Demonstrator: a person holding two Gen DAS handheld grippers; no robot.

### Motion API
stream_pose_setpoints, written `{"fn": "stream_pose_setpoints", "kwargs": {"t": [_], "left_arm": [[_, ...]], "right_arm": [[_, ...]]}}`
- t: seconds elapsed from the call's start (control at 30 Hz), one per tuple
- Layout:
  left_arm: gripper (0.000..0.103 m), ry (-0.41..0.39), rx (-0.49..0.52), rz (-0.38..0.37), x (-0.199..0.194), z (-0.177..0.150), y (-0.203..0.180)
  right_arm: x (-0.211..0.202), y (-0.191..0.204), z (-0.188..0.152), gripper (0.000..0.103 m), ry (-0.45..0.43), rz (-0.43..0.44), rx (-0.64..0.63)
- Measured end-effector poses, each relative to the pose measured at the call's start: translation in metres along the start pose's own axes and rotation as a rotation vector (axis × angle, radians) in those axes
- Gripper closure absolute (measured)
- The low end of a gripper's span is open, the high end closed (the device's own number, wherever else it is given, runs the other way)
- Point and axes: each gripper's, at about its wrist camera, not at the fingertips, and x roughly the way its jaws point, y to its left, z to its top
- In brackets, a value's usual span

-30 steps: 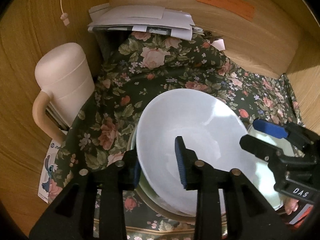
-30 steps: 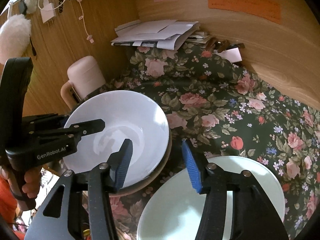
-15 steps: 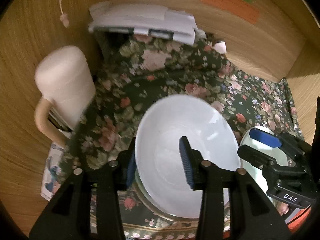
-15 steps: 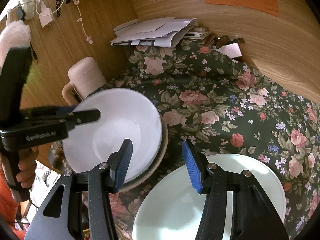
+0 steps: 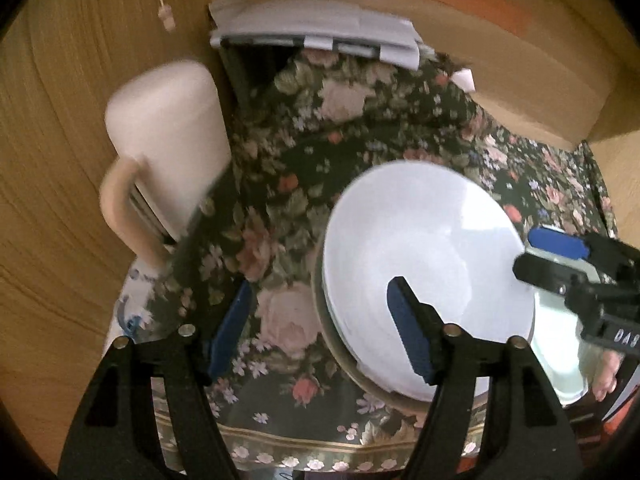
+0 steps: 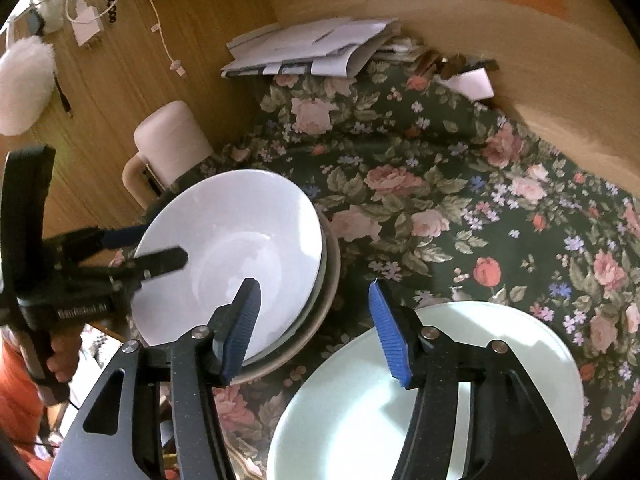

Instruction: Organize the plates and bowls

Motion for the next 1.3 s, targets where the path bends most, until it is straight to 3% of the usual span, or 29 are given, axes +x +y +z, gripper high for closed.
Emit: {"fn": "stream_pose_setpoints", "kwargs": {"t": [0.37,0.47,0.57,0.7,0.83,1.3], "left_arm": [[0.038,0.022,-0.042,-0.086,0.017,-0.013,0.0],[0.045,0.033,-0.053,-0.113,0.022,-0.013,0.002],[0.051,0.034,-0.069,-0.141,0.025,-0.014,0.003],[0.065,0.013,-0.059,-0.141,0.022,-0.014,0.0],[0.066,-0.007,-0.062,-0.128,0.021,-0.014,-0.001],[0.066,-0.019,-0.111,-0.096,0.016,-0.014,-0.002]], "right_arm": [[0.024,0.004,0.004,0.05,0.092,-0.01,-0.011],[0.03,0.005,0.006,0.053,0.109,-0.012,-0.009],[0.036,0.004,0.006,0.065,0.129,0.004,0.006],[0.041,0.007,0.003,0.07,0.139,0.004,0.009],[0.043,0.014,0.001,0.07,0.13,-0.041,-0.031],[0.035,0.014,0.002,0.072,0.097,-0.041,-0.005]]}}
